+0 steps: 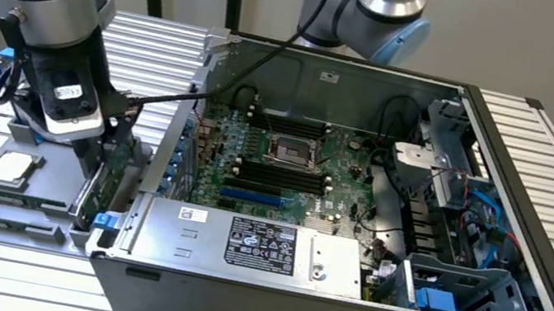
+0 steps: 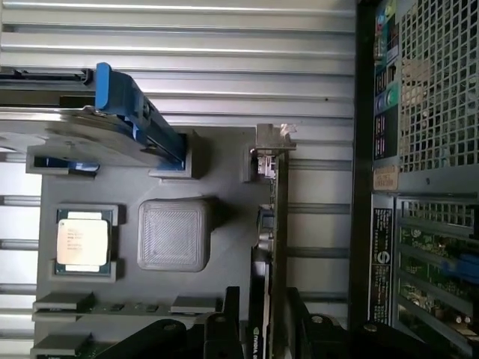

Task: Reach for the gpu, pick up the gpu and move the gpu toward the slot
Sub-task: 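Pick up the gpu and move the gpu toward the slot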

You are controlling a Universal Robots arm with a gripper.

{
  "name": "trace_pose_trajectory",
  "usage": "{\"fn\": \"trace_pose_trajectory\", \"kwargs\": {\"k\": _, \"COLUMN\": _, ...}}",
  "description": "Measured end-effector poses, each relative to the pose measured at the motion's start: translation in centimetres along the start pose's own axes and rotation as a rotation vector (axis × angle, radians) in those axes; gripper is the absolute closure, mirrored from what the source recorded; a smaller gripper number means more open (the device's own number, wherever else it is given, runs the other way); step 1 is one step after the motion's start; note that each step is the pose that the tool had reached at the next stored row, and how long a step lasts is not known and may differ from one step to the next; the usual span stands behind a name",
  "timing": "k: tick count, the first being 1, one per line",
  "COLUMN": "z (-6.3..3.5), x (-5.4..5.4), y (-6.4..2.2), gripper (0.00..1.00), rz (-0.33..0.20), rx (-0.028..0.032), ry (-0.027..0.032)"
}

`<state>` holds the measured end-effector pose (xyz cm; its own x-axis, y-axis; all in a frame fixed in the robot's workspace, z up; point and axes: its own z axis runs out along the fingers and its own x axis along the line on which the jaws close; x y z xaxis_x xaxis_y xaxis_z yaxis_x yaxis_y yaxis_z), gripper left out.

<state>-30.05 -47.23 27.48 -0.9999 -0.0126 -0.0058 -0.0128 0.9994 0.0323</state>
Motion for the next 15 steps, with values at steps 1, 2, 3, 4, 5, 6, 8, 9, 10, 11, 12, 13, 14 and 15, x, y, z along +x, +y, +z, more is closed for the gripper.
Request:
{"fn": "trace_pose_trajectory", "kwargs": {"k": 1, "z": 0.17, "x": 0.0, "y": 0.00, "gripper": 0.63, "rz": 0.000, "rx": 0.0001, "ry": 0.0001}}
{"fn": "trace_pose_trajectory", "kwargs": {"k": 2, "z": 0.35, "x": 0.0, "y": -0.01, "gripper": 0.63, "rz": 0.000, "rx": 0.0001, "ry": 0.0001}}
{"fn": "trace_pose_trajectory", "kwargs": {"k": 3, "z": 0.53, "x": 0.0, "y": -0.02, "gripper": 0.63, "rz": 0.000, "rx": 0.0001, "ry": 0.0001}}
{"fn": "trace_pose_trajectory", "kwargs": {"k": 4, "z": 0.72, "x": 0.0, "y": -0.03, "gripper": 0.63, "rz": 0.000, "rx": 0.0000, "ry": 0.0000}}
{"fn": "trace_pose_trajectory", "kwargs": {"k": 5, "z": 0.91, "x": 0.0, "y": -0.03, "gripper": 0.63, "rz": 0.000, "rx": 0.0000, "ry": 0.0000}}
{"fn": "trace_pose_trajectory", "kwargs": {"k": 6, "z": 1.08, "x": 0.0, "y": -0.04, "gripper": 0.63, "rz": 0.000, "rx": 0.0001, "ry": 0.0001}}
{"fn": "trace_pose_trajectory", "kwargs": {"k": 8, "z": 1.44, "x": 0.0, "y": -0.05, "gripper": 0.63, "rz": 0.000, "rx": 0.0002, "ry": 0.0002}}
{"fn": "trace_pose_trajectory", "kwargs": {"k": 9, "z": 1.63, "x": 0.0, "y": -0.06, "gripper": 0.63, "rz": 0.000, "rx": 0.0002, "ry": 0.0001}}
{"fn": "trace_pose_trajectory", "kwargs": {"k": 10, "z": 1.82, "x": 0.0, "y": -0.06, "gripper": 0.63, "rz": 0.000, "rx": 0.0002, "ry": 0.0001}}
{"fn": "trace_pose_trajectory", "kwargs": {"k": 11, "z": 1.99, "x": 0.0, "y": -0.07, "gripper": 0.63, "rz": 0.000, "rx": 0.0003, "ry": 0.0001}}
{"fn": "trace_pose_trajectory", "kwargs": {"k": 12, "z": 2.17, "x": 0.0, "y": -0.07, "gripper": 0.63, "rz": 0.000, "rx": 0.0002, "ry": 0.0000}}
{"fn": "trace_pose_trajectory", "kwargs": {"k": 13, "z": 2.36, "x": 0.0, "y": -0.08, "gripper": 0.63, "rz": 0.000, "rx": 0.0003, "ry": 0.0001}}
{"fn": "trace_pose_trajectory", "kwargs": {"k": 14, "z": 2.54, "x": 0.0, "y": -0.08, "gripper": 0.63, "rz": 0.000, "rx": 0.0004, "ry": 0.0001}}
{"fn": "trace_pose_trajectory", "kwargs": {"k": 15, "z": 2.73, "x": 0.0, "y": -0.07, "gripper": 0.63, "rz": 0.000, "rx": 0.0003, "ry": 0.0001}}
